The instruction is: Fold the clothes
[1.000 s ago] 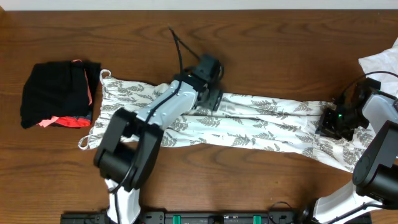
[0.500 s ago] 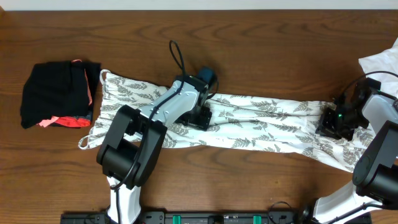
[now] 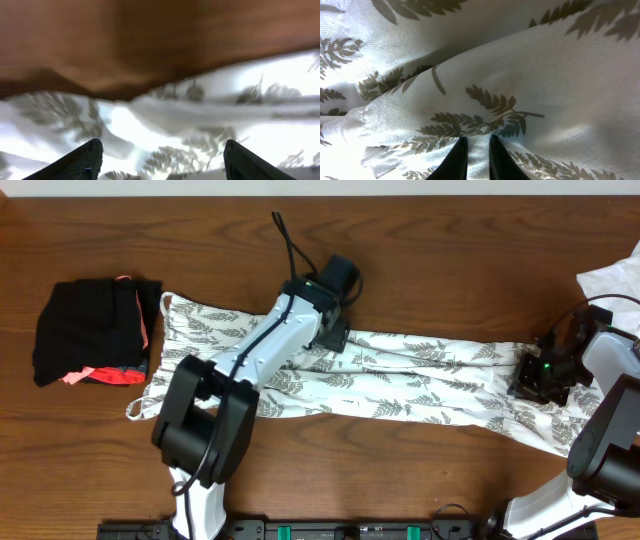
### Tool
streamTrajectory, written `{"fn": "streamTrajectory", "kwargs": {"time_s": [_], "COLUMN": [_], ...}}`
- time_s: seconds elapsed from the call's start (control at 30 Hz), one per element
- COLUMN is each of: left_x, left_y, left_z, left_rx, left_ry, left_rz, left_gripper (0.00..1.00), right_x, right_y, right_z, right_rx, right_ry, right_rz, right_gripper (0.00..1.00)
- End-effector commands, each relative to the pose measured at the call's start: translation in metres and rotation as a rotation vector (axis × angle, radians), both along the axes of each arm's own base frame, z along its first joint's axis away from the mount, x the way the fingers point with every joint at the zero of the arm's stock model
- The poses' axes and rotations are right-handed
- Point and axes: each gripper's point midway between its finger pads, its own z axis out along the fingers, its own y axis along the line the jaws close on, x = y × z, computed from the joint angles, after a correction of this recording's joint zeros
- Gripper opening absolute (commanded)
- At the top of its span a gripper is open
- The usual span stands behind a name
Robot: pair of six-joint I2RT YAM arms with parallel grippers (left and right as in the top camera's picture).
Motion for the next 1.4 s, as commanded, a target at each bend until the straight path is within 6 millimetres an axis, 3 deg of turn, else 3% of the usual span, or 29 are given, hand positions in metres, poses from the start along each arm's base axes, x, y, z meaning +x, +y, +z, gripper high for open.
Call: {"fn": "streamTrajectory", "kwargs": {"time_s": [0.0,0.13,0.3,0.6,0.93,1.1,1.37], "left_x": [0.021,0.04,0.051,0.01,-0.047,-0.053,-0.047], "left_y": [0.0,-0.01,-0.015,0.008,0.04,0.044,0.051], "left_z": [0.029,0.027,0.003,-0.041,-0.045,-0.044,-0.045], "left_rx": [0.004,-0.035,-0.036,0.081,0.221,0.237,0.236], "left_ry": [-0.124,-0.194,-0.195,0.021,0.252,0.277,0.266], "left_rz": [0.002,0.005,0.009,0.013,0.002,0.001,0.023], "left_gripper": [0.78,0.78,0.78,0.79,0.78,0.78,0.78], "right_x": [-0.007,-0.007,-0.008,-0.008,-0.007,-0.007,-0.007], "right_y": [0.003,0.003,0.004,0.004,0.003,0.003,0.003], "right_z": [-0.007,-0.007,-0.007,-0.007,-0.007,-0.007,-0.007], "right_rx": [0.005,0.006,0.008,0.008,0.006,0.006,0.006], "right_ry": [0.025,0.026,0.031,0.03,0.026,0.027,0.027], "right_rz": [-0.007,-0.007,-0.007,-0.007,-0.007,-0.007,-0.007], "right_gripper": [0.15,0.15,0.15,0.15,0.15,0.15,0.14]}}
